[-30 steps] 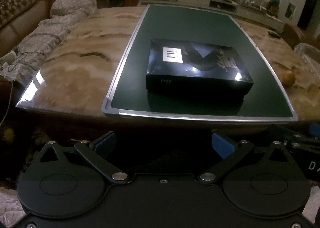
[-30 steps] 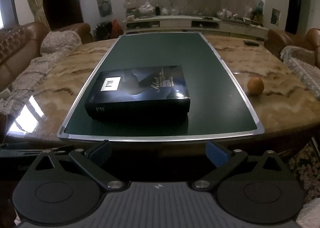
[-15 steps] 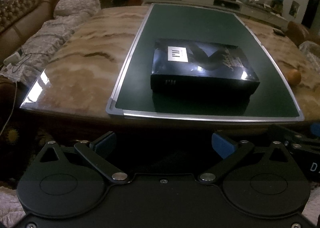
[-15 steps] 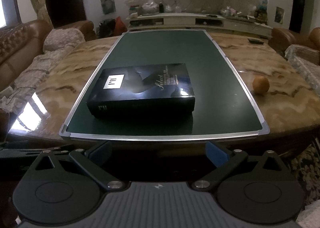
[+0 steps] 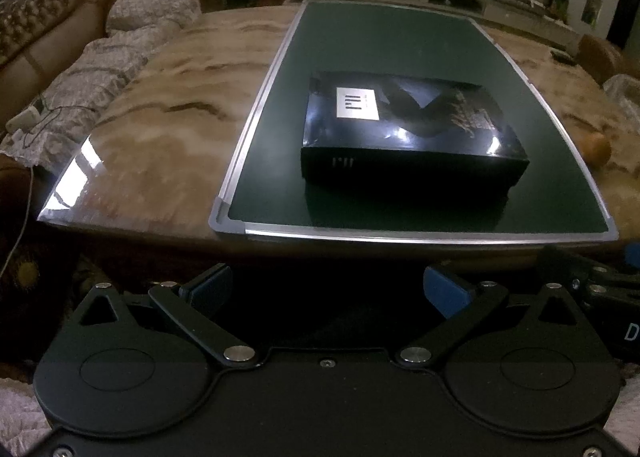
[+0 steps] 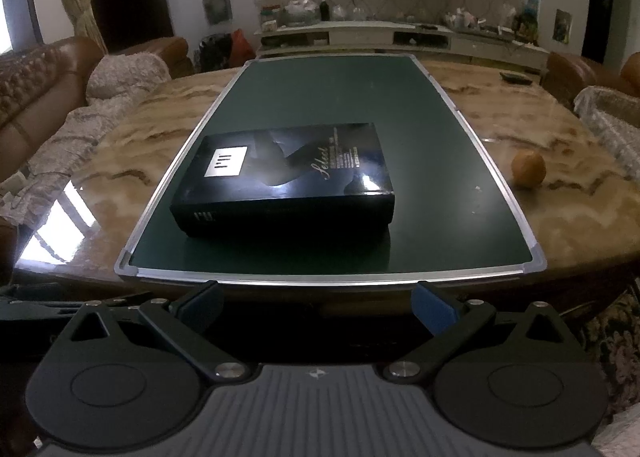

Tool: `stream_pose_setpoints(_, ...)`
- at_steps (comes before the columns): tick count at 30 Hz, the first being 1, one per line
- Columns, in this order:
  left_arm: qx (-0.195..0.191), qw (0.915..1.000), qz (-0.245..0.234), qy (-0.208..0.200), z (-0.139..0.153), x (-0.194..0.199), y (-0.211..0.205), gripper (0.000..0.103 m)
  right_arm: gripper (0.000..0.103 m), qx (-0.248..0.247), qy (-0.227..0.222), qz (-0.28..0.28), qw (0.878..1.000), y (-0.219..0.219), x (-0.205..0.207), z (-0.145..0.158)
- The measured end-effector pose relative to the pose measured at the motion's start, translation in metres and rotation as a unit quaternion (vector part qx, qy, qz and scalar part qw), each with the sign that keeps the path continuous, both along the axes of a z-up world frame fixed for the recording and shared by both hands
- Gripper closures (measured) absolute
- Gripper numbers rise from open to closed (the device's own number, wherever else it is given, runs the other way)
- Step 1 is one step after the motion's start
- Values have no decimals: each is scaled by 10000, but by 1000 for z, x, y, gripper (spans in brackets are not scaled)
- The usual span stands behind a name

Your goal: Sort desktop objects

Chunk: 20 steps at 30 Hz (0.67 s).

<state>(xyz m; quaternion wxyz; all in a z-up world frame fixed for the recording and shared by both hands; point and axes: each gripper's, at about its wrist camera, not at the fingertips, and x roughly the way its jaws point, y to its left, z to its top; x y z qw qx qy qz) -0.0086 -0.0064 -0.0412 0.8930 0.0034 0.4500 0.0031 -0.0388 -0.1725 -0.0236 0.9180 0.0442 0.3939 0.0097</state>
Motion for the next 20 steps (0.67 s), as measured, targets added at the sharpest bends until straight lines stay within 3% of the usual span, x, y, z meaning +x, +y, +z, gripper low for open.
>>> stream_pose_setpoints(20, 237, 9997, 72, -44, -8, 24, -7, 0, 0, 113, 95, -30, 9999, -6, 28, -15)
